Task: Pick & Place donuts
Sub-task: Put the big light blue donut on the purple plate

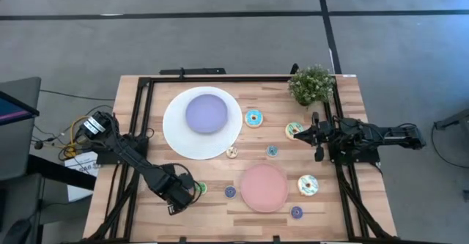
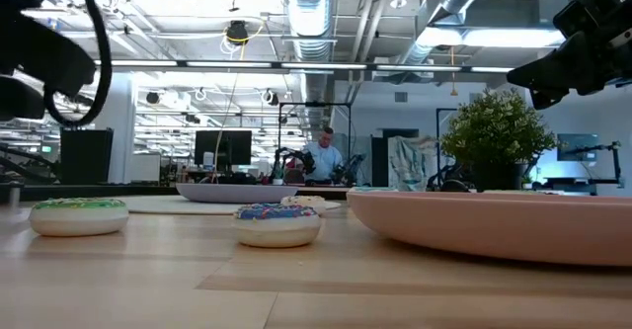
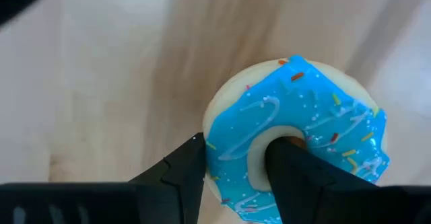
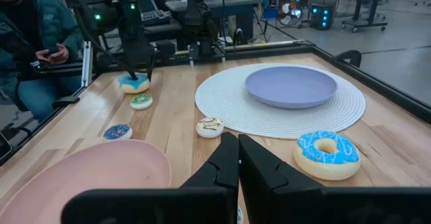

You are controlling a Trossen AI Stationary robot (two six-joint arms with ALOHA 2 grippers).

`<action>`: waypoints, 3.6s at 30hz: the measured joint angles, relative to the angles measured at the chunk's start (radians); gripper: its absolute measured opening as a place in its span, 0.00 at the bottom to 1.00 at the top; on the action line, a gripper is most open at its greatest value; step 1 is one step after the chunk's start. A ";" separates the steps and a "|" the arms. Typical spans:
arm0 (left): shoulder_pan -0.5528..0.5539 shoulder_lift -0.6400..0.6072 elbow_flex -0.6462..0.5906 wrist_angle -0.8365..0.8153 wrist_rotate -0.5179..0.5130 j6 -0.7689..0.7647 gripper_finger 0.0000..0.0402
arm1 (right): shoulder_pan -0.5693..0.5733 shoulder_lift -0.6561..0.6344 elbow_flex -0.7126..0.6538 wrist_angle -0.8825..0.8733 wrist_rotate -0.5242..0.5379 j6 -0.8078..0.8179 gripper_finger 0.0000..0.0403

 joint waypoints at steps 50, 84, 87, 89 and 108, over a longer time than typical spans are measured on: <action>1.184 -0.001 0.132 0.116 -0.159 1.195 0.35 | 0.000 0.000 0.000 0.000 0.000 0.000 0.00; 1.251 0.000 0.021 0.167 -0.192 1.202 0.37 | 0.000 0.000 0.000 0.000 0.000 0.000 0.00; 1.253 0.000 0.021 0.157 -0.192 1.198 0.39 | 0.000 0.000 0.000 0.000 0.000 0.000 0.00; 1.253 0.000 0.021 0.159 -0.192 1.198 0.41 | 0.000 0.000 0.000 0.000 0.000 0.000 0.00; 1.253 -0.003 0.021 0.159 -0.182 1.206 0.51 | 0.000 0.000 0.000 0.000 0.000 0.000 0.00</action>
